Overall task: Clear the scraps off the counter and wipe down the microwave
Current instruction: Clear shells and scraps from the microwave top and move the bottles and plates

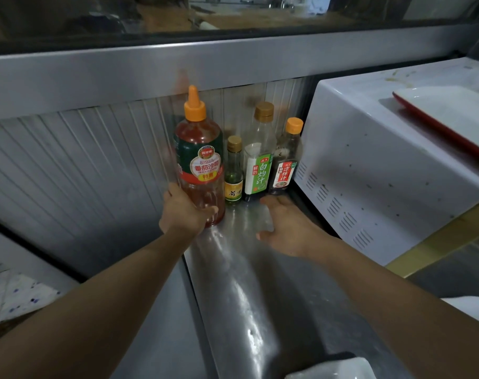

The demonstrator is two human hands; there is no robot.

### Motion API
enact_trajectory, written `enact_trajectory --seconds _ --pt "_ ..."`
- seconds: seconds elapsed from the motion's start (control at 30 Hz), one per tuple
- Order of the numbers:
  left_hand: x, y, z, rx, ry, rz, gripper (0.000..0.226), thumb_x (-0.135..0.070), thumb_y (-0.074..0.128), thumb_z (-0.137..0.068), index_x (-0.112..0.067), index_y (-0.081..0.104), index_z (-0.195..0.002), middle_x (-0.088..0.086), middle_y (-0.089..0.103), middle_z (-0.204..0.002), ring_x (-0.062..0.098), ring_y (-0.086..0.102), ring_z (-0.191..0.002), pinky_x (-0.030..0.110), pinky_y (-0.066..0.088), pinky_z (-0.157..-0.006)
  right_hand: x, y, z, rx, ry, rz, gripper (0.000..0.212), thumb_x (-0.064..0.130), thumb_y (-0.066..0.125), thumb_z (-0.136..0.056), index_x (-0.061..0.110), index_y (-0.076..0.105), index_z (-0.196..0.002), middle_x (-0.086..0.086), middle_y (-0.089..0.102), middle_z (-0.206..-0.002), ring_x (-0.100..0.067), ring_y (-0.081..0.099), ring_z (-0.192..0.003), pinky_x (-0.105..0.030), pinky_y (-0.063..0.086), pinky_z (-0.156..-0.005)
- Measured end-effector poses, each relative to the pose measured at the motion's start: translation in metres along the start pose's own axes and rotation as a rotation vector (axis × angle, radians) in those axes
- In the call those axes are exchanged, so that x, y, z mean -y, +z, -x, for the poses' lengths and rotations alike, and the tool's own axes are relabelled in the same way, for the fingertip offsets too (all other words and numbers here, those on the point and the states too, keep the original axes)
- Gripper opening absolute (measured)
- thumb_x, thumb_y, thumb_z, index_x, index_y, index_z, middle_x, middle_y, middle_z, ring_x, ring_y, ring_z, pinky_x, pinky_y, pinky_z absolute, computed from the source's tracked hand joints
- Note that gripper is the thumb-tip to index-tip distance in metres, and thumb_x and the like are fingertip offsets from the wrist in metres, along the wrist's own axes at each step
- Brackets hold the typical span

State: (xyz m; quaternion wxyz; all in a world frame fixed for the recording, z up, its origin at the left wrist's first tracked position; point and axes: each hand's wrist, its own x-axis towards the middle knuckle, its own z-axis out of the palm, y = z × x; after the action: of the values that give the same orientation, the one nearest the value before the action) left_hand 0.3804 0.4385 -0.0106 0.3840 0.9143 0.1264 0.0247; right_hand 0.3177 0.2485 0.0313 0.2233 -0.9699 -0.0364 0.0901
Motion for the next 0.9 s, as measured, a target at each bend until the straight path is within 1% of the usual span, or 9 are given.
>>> enact_trajectory --seconds 0.1,0.17,0.27,0.33,0.4,0.47,0.6,0.73,0.9 --pt "0.001 -0.008 0.008 0.099 -0.101 -0.025 0.087 -0.035 0.083 -0.065 -0.008 0.032 -0.131 0.014 0.043 -0.131 0.032 0.05 -0.117 0.047 0.048 -0.092 0.005 -0.003 0.008 -0.002 0.001 0.019 0.074 0.024 0.069 -0.08 0.015 0.028 -0.142 -0.012 0.032 -0.143 -0.026 0.032 -0.133 -0.033 0.035 -0.107" --pt "0.0 -0.016 0.017 0.202 -0.124 -0.063 0.083 -0.032 0.082 -0.067 -0.005 0.035 -0.13 0.016 0.048 -0.127 0.033 0.053 -0.114 0.047 0.049 -0.093 0.01 -0.006 0.018 -0.004 -0.005 0.038 0.078 0.023 0.069 -0.08 0.013 0.026 -0.144 -0.011 0.03 -0.146 -0.025 0.029 -0.136 -0.033 0.033 -0.109" --pt "-0.008 -0.028 0.038 0.35 -0.015 -0.161 0.068 -0.029 0.078 -0.069 -0.011 0.047 -0.127 0.013 0.058 -0.119 0.031 0.059 -0.106 0.045 0.052 -0.091 0.017 -0.012 0.04 0.002 0.011 0.049 0.077 0.021 0.068 -0.08 0.01 0.026 -0.143 -0.012 0.027 -0.147 -0.026 0.034 -0.133 -0.03 0.036 -0.104" --pt "-0.017 -0.037 0.054 0.408 0.071 -0.233 0.063 -0.029 0.074 -0.074 -0.017 0.047 -0.129 0.01 0.057 -0.121 0.029 0.057 -0.107 0.044 0.051 -0.091 0.022 -0.016 0.058 -0.003 0.031 0.061 0.075 0.021 0.068 -0.081 0.009 0.027 -0.142 -0.012 0.025 -0.147 -0.026 0.037 -0.131 -0.031 0.038 -0.101" --pt "-0.028 -0.044 0.07 0.428 0.14 -0.325 0.068 -0.03 0.072 -0.076 -0.015 0.04 -0.133 0.011 0.051 -0.128 0.03 0.052 -0.114 0.044 0.049 -0.094 0.028 -0.02 0.076 -0.022 0.039 0.081 0.074 0.021 0.068 -0.081 0.009 0.027 -0.143 -0.011 0.028 -0.147 -0.025 0.035 -0.132 -0.03 0.036 -0.102" --pt "-0.04 -0.052 0.088 0.436 0.191 -0.42 0.069 -0.032 0.072 -0.077 -0.012 0.036 -0.133 0.012 0.047 -0.13 0.03 0.049 -0.118 0.044 0.047 -0.096 0.032 -0.025 0.096 -0.035 0.069 0.084 0.074 0.021 0.066 -0.083 0.01 0.026 -0.144 -0.011 0.029 -0.147 -0.024 0.033 -0.133 -0.029 0.033 -0.104" --pt "-0.065 -0.062 0.121 0.465 0.312 -0.502 0.063 -0.035 0.07 -0.08 -0.012 0.037 -0.128 0.012 0.048 -0.127 0.03 0.049 -0.117 0.045 0.048 -0.094 0.035 -0.04 0.134 -0.057 0.121 0.096 0.072 0.025 0.065 -0.083 0.015 0.027 -0.143 -0.009 0.029 -0.144 -0.026 0.031 -0.134 -0.033 0.035 -0.105" --pt "-0.092 -0.064 0.148 0.465 0.399 -0.481 0.068 -0.036 0.071 -0.079 -0.011 0.036 -0.132 0.012 0.046 -0.131 0.031 0.048 -0.12 0.046 0.046 -0.096 0.031 -0.062 0.167 -0.093 0.191 0.09 0.069 0.026 0.065 -0.082 0.013 0.031 -0.14 -0.01 0.03 -0.142 -0.026 0.035 -0.129 -0.036 0.038 -0.102" --pt "-0.121 -0.058 0.181 0.468 0.458 -0.437 0.055 -0.029 0.066 -0.083 -0.01 0.039 -0.126 0.013 0.047 -0.129 0.031 0.049 -0.118 0.039 0.046 -0.093 0.011 -0.084 0.209 -0.158 0.198 0.081 0.071 0.023 0.062 -0.083 0.011 0.027 -0.143 -0.012 0.03 -0.144 -0.029 0.034 -0.131 -0.039 0.037 -0.105"
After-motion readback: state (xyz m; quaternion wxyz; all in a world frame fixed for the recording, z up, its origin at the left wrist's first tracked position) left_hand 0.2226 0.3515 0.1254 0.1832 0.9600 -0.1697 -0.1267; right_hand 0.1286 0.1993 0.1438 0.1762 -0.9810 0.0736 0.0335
